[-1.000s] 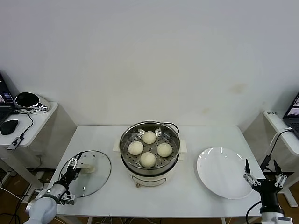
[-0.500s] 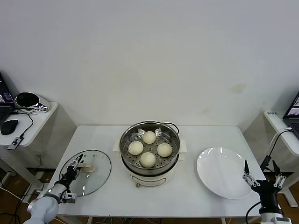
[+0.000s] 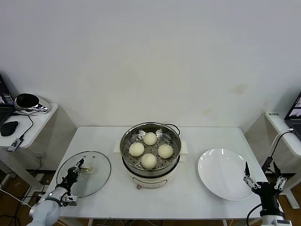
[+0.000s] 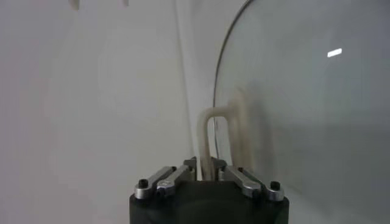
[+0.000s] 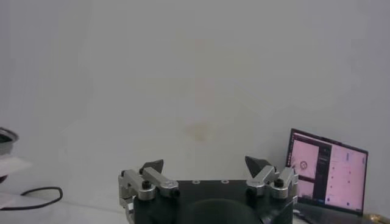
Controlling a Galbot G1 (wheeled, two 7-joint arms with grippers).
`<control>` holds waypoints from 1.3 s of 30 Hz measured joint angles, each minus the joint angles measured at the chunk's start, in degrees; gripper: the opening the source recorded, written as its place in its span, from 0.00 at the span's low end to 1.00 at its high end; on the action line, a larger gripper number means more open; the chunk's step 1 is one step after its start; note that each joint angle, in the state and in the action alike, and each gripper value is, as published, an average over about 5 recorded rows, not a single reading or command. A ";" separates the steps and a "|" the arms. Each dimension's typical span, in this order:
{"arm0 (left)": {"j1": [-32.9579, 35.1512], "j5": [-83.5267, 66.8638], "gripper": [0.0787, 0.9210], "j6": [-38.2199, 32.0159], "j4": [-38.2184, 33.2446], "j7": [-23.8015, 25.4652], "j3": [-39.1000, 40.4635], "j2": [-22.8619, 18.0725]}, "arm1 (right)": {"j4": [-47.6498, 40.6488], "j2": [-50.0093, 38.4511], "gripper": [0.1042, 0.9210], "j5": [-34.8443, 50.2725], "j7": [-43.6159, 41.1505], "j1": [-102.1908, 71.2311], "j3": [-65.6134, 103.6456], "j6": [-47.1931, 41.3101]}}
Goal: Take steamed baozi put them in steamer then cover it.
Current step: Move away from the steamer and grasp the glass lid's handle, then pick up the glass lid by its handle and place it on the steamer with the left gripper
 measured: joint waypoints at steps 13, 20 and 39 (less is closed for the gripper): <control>9.66 -9.88 0.09 10.43 -17.37 2.61 -5.16 2.75 | -0.78 -0.83 0.88 -1.17 -0.03 0.26 -1.51 1.18; 14.57 -18.68 0.09 19.65 -29.34 6.76 -8.76 6.59 | -1.03 -0.85 0.88 -1.93 0.02 0.37 -2.68 1.30; -4.02 -17.97 0.09 42.16 -39.45 14.78 16.76 10.32 | -3.08 2.01 0.88 -6.67 1.32 2.48 -5.34 2.11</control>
